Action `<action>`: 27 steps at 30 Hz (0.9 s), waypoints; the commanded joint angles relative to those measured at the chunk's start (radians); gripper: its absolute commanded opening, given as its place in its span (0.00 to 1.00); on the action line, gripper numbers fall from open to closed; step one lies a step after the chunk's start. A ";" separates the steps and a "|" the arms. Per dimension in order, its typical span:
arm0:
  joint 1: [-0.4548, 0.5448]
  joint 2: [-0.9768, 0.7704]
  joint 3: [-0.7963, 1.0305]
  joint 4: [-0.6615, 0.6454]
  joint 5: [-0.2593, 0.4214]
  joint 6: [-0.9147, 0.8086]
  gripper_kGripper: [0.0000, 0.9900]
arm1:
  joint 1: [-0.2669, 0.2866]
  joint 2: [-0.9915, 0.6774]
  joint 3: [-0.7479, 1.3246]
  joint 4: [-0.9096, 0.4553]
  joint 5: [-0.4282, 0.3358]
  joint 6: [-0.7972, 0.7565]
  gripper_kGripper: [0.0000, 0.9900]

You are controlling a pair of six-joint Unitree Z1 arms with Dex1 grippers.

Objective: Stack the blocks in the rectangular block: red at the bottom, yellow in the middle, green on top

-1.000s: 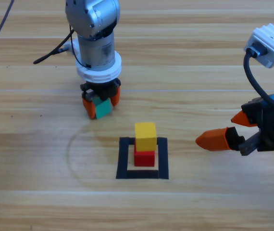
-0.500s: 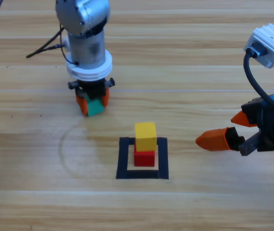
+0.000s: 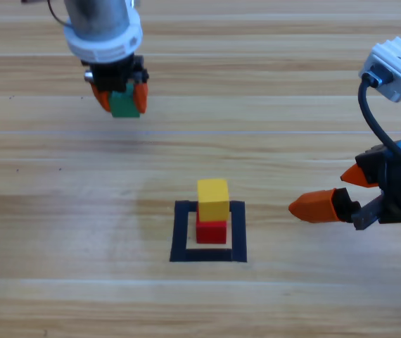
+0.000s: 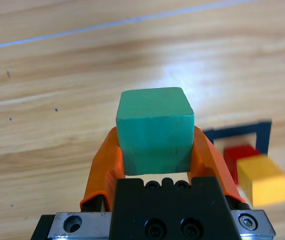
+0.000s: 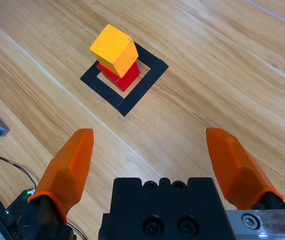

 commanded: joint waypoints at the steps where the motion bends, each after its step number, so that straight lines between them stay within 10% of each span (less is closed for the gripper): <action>1: -0.154 -0.102 0.087 0.009 0.009 0.078 0.06 | -0.023 -0.067 0.030 -0.011 -0.029 -0.002 1.00; 27: -0.365 -0.084 0.069 0.037 -0.015 -0.375 0.07 | -0.023 -0.098 0.047 -0.011 -0.038 -0.022 1.00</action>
